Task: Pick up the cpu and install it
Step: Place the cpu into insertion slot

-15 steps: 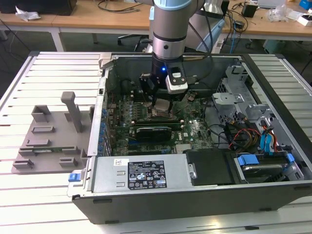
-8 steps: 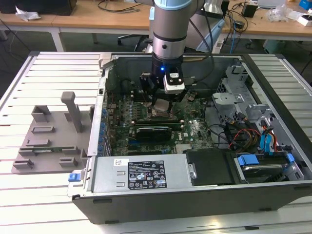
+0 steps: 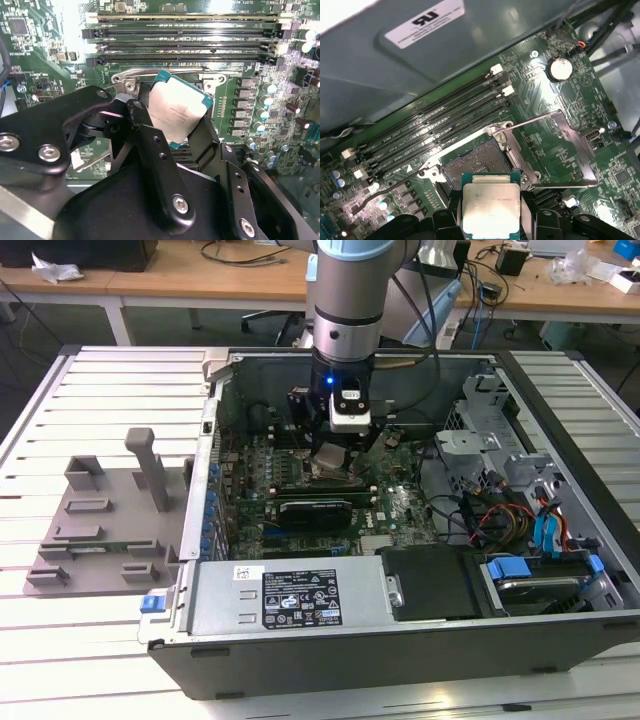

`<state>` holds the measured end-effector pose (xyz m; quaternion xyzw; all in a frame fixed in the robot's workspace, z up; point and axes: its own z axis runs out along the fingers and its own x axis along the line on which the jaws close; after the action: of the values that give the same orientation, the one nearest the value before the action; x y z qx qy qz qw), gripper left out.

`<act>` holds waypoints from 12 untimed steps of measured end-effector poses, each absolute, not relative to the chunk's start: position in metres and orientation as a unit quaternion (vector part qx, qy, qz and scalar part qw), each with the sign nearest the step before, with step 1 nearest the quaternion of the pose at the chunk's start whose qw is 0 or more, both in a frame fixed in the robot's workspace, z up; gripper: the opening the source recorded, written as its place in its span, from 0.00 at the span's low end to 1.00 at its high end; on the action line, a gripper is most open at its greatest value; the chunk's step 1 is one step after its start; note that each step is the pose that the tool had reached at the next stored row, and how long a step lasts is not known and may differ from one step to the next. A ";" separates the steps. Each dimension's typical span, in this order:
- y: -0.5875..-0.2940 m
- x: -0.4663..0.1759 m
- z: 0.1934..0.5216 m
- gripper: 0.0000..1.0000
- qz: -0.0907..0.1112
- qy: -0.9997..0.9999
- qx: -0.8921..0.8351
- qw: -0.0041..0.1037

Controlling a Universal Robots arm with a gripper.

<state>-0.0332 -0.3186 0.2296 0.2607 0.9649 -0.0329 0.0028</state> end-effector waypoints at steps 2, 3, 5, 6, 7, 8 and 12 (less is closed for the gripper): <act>-0.319 -0.033 0.229 0.55 -0.033 0.961 0.273 0.003; -0.319 -0.033 0.229 0.55 -0.034 0.960 0.278 0.002; -0.319 -0.033 0.229 0.55 -0.034 0.956 0.291 0.002; -0.319 -0.033 0.229 0.55 -0.035 0.954 0.298 0.002; -0.319 -0.033 0.229 0.55 -0.035 0.952 0.303 0.002; -0.319 -0.033 0.229 0.55 -0.035 0.951 0.307 0.002; -0.319 -0.033 0.229 0.55 -0.036 0.943 0.332 0.001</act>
<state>-0.0332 -0.3186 0.2291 0.3318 0.9427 -0.0356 0.0011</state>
